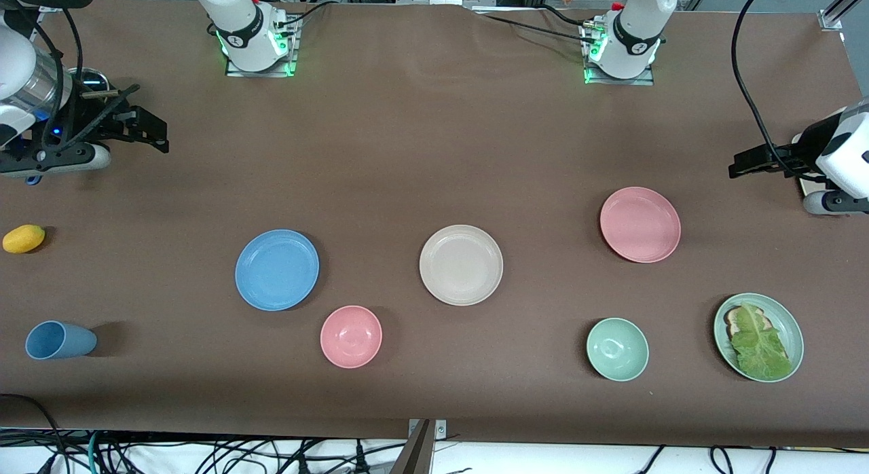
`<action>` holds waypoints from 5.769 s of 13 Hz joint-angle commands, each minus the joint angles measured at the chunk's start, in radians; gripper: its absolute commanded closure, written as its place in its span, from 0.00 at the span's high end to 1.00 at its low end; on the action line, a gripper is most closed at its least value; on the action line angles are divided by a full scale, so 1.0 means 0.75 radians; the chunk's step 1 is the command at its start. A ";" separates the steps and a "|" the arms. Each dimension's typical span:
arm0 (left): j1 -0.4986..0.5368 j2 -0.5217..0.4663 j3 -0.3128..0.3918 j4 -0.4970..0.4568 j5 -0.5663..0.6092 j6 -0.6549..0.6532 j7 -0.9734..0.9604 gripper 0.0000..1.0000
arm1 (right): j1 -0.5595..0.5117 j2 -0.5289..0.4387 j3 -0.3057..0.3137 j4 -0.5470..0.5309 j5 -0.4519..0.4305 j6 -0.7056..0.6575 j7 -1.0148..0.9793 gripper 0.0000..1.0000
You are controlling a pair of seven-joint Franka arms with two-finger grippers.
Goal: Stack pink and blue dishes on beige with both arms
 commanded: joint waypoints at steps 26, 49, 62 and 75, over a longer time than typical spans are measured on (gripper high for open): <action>-0.009 0.022 -0.001 0.047 -0.007 -0.020 -0.004 1.00 | 0.001 0.008 0.001 0.030 -0.010 -0.029 0.011 1.00; 0.101 0.405 -0.007 0.017 -0.136 0.127 0.035 1.00 | -0.017 0.019 -0.003 0.037 -0.012 -0.007 0.013 1.00; 0.216 0.196 0.101 -0.722 -0.334 0.859 0.700 1.00 | -0.046 0.194 -0.019 0.273 -0.004 0.030 -0.009 1.00; 0.224 0.265 0.101 -0.943 -0.506 1.172 0.970 1.00 | -0.058 0.550 -0.011 0.654 0.017 -0.181 -0.009 1.00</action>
